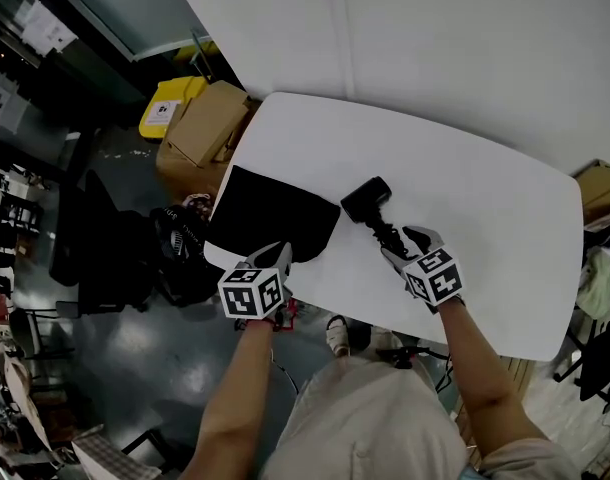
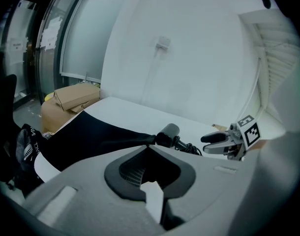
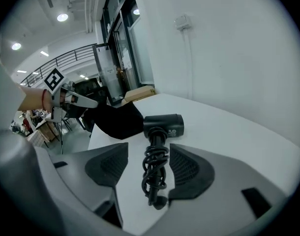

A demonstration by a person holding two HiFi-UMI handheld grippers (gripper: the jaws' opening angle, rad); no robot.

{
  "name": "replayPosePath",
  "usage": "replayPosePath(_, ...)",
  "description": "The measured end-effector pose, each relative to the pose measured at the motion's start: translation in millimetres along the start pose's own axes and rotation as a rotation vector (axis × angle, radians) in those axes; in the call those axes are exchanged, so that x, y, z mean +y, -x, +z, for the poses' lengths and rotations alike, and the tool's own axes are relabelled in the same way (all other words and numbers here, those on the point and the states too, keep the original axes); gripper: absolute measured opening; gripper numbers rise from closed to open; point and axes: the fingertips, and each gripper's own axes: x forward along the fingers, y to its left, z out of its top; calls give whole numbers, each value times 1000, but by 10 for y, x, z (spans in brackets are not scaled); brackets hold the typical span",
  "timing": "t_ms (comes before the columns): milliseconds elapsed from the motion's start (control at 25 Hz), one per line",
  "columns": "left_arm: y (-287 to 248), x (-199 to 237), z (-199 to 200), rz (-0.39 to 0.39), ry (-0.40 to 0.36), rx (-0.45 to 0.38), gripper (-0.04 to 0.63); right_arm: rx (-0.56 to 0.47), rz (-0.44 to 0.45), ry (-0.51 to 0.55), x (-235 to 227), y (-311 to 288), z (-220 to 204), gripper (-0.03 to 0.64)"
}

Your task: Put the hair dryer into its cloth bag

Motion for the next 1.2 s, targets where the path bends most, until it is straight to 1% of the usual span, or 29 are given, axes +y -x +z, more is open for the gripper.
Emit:
replayPosePath(200,1,-16,-38,-9,22,-6,17,85,-26,-35,-62,-105,-191,284)
replayPosePath(400,-15,-15,-33,-10,34,-6,18,180,-34,-60,-95,-275,-347,293)
replayPosePath(600,-3,1,-17,-13,54,-12,17,253,-43,-54,-123,-411,-435,296)
replayPosePath(880,-3,15,-15,-16,62,-13,18,305,-55,-50,-165,-523,-501,296)
replayPosePath(1080,-13,14,-5,-19,60,-8,17,333,-35,-50,-109,-597,-574,293)
replayPosePath(1200,-11,20,-1,-19,60,-6,17,337,-52,-50,-123,-613,-584,266)
